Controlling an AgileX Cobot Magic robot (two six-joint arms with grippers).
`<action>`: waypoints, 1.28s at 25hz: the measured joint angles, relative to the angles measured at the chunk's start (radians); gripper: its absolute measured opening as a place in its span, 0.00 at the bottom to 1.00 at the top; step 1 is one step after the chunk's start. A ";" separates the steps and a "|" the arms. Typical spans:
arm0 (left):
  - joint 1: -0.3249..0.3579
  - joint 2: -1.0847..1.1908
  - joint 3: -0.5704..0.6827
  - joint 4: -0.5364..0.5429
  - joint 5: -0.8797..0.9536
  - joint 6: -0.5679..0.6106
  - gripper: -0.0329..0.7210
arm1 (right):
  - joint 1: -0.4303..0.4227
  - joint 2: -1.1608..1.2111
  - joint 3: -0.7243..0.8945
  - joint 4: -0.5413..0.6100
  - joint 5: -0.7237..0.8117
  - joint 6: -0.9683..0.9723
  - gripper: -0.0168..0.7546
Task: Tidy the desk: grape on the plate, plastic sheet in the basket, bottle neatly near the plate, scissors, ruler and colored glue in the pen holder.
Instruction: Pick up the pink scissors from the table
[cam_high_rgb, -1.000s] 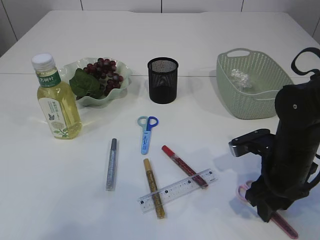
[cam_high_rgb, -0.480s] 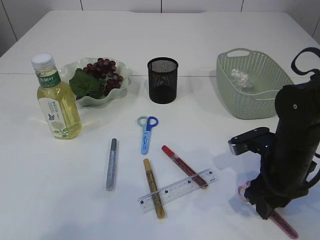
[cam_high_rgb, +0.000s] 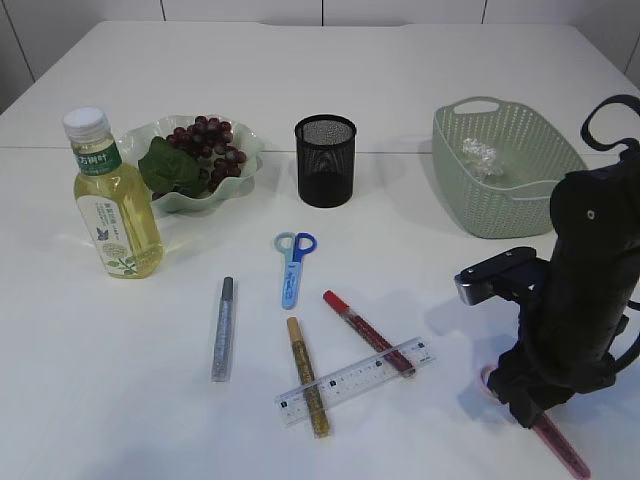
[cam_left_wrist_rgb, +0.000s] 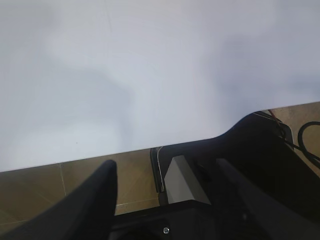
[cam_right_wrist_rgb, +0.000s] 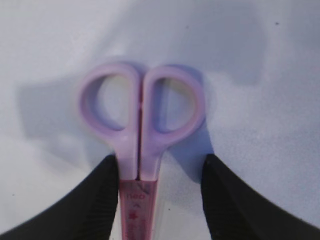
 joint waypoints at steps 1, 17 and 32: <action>0.000 0.000 0.000 0.000 0.000 0.000 0.62 | 0.000 0.000 0.000 0.000 -0.001 0.000 0.57; 0.000 0.000 0.000 0.023 0.000 0.000 0.62 | 0.000 0.000 0.000 -0.021 -0.020 0.094 0.57; 0.000 0.000 0.000 0.025 0.000 0.000 0.62 | 0.000 0.000 -0.002 -0.057 0.000 0.307 0.57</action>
